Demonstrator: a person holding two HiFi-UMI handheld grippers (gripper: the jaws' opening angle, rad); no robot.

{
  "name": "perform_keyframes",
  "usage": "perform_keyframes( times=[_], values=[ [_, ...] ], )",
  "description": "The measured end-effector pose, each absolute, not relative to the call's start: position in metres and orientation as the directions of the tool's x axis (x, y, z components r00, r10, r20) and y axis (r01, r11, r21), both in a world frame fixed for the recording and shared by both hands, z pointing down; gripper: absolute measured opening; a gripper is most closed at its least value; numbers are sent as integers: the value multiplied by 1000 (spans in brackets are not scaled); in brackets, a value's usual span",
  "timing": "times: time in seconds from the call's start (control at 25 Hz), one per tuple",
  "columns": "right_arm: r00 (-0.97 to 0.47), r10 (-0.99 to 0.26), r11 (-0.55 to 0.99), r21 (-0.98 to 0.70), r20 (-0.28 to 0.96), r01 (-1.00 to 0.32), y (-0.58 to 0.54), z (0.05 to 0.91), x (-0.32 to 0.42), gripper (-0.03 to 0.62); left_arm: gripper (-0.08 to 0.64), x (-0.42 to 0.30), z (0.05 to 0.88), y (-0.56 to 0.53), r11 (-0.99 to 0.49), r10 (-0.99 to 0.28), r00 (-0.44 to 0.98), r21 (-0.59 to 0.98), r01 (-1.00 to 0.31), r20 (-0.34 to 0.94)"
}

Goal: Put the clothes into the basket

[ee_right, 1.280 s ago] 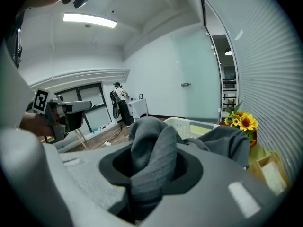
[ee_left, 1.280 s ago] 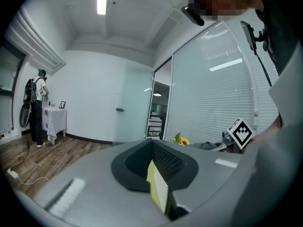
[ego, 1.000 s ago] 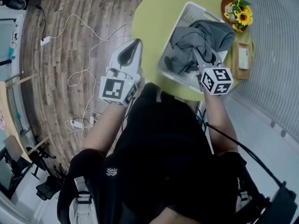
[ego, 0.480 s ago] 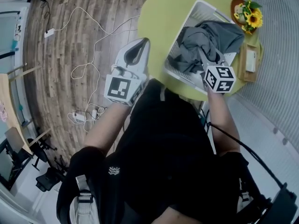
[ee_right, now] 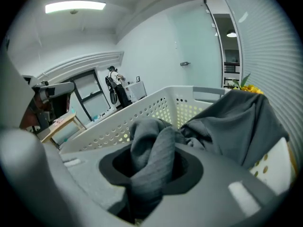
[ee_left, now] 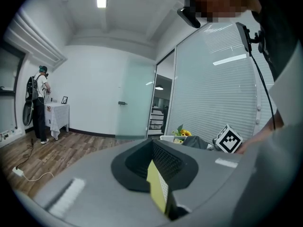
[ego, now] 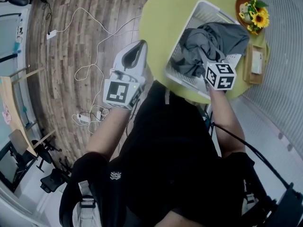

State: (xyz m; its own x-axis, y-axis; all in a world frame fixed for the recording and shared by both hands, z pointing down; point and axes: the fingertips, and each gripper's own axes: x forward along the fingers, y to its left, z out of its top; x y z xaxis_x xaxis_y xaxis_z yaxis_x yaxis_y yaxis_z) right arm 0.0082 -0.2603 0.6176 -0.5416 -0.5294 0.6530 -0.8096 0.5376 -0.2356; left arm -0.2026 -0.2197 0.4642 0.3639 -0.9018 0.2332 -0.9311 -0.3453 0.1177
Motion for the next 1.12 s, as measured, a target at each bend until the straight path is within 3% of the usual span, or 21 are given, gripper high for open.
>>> perform_keyframes(
  times=[0.52,0.84,1.12],
  values=[
    [-527,-538,505,-248,658,-826,-269,620,13,176,6,-194,463,-228,-335,-904,352,111,-936,241],
    [-524,-514,516,-243,679,-821,-263,611,20,249,6,-181,450,-228,-369,-903,378,78,-926,203],
    [-476,-511,495,-208,715,-844,-253,601,35,261,6,-169,433,-223,-394,-901,399,68,-917,170]
  ],
)
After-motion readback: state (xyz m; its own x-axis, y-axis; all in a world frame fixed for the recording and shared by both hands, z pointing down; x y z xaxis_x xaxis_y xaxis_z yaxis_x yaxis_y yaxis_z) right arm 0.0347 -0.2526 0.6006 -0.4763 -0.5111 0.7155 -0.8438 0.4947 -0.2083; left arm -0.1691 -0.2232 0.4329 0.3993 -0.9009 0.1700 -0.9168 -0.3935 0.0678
